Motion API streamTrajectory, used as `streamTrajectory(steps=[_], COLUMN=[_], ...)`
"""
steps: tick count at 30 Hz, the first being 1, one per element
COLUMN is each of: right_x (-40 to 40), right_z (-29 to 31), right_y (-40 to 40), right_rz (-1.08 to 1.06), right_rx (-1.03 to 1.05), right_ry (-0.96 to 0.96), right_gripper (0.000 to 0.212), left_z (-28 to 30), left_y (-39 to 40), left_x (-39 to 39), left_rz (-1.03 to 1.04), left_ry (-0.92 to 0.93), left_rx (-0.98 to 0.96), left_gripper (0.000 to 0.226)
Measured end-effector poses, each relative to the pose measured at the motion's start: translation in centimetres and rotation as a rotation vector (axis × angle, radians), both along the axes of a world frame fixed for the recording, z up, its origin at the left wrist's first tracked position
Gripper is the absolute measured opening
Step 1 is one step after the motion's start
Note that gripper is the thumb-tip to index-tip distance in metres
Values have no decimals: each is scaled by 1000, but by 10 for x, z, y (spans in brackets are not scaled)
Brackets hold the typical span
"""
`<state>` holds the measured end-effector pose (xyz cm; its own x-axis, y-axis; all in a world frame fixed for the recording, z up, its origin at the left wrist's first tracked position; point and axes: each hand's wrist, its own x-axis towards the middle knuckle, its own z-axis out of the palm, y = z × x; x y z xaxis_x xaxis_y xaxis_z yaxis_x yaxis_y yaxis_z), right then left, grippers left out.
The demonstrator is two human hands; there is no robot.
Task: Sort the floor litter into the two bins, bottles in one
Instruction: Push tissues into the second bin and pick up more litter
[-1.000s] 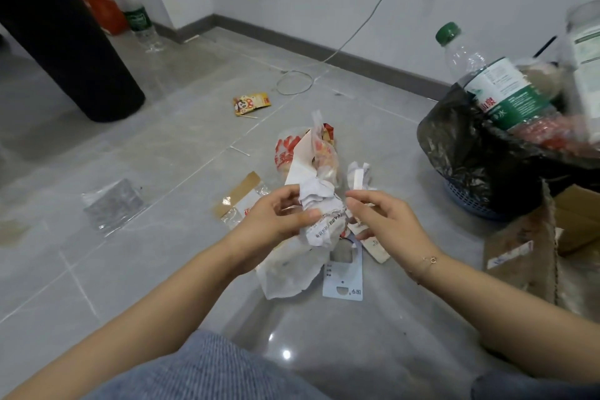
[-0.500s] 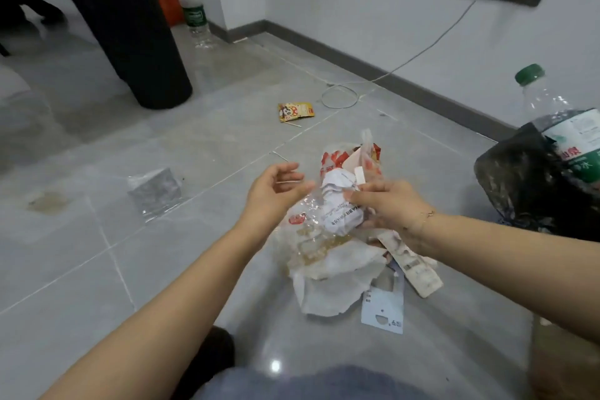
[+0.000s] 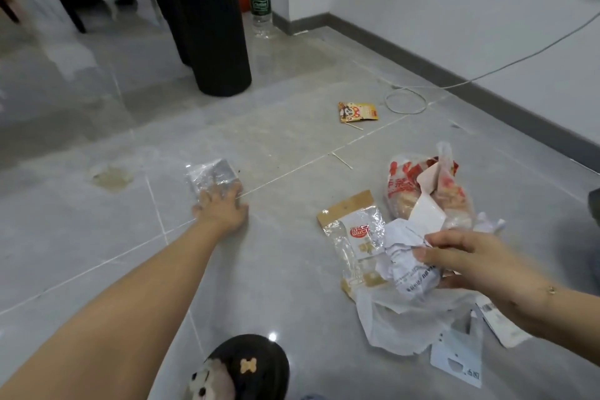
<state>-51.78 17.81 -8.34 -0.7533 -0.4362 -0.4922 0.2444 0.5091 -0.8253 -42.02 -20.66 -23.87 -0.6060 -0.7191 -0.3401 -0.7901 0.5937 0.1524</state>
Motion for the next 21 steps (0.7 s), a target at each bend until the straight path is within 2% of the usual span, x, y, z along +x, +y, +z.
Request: streamTrajectory(steps=[8,12,15,16,19,21], right_x=[15,17,18,18,16,15], right_z=[10,10,10,9,7,6], right_y=[17,33,44,46,53,56], right_rz=[-47,-108,-160,-167,-176,-179], right_rx=[-106,-113,-136,-139,-142,-150], right_ry=[27,20,5,5,8,2], right_gripper=[21,17,14,13,12,11], left_z=[3,12,17,18,25,26], left_y=[75,116,123,122,122,121], left_x=[11,23,11,5,-14,-24], left_rz=[-376,-530,-362,-273,-14,58], left_ry=[56,192,396,409,184,81], left_rx=[-13,30,-99,-139,-47,-22], left_gripper=[55,71,47,46,93,104])
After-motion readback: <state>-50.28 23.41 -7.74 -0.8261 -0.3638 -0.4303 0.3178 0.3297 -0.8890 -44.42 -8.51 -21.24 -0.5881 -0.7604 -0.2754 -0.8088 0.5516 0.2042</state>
